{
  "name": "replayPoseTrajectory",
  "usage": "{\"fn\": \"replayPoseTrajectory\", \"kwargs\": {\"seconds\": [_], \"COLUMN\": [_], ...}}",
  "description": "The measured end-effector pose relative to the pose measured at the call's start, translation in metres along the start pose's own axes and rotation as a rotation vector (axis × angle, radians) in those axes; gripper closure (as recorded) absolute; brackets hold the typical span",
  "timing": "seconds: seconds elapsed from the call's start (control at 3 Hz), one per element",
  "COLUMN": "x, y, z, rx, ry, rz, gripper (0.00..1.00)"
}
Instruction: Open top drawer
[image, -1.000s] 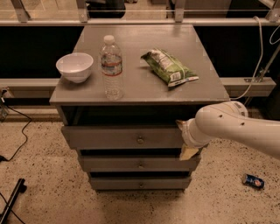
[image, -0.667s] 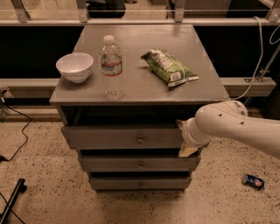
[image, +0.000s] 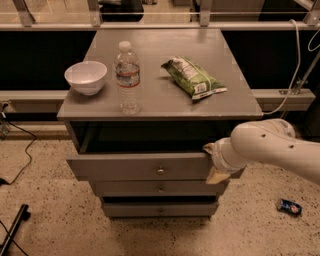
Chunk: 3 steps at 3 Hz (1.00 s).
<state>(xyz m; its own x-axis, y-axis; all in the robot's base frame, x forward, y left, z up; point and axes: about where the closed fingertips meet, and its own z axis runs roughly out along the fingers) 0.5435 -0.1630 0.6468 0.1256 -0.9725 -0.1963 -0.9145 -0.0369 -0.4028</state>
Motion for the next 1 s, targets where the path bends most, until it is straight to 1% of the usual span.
{"fn": "replayPoseTrajectory", "kwargs": {"seconds": [0.33,0.67,1.0], "x": [-0.007,-0.019,-0.024], "y": [0.021,0.051,0.063], "z": [-0.023,-0.054,-0.070], "rx": [-0.015,-0.047,-0.055], "ry": [-0.013,-0.035,-0.039], "rz": [0.003,0.024,0.040], "gripper": [0.28,0.27,0.27]}}
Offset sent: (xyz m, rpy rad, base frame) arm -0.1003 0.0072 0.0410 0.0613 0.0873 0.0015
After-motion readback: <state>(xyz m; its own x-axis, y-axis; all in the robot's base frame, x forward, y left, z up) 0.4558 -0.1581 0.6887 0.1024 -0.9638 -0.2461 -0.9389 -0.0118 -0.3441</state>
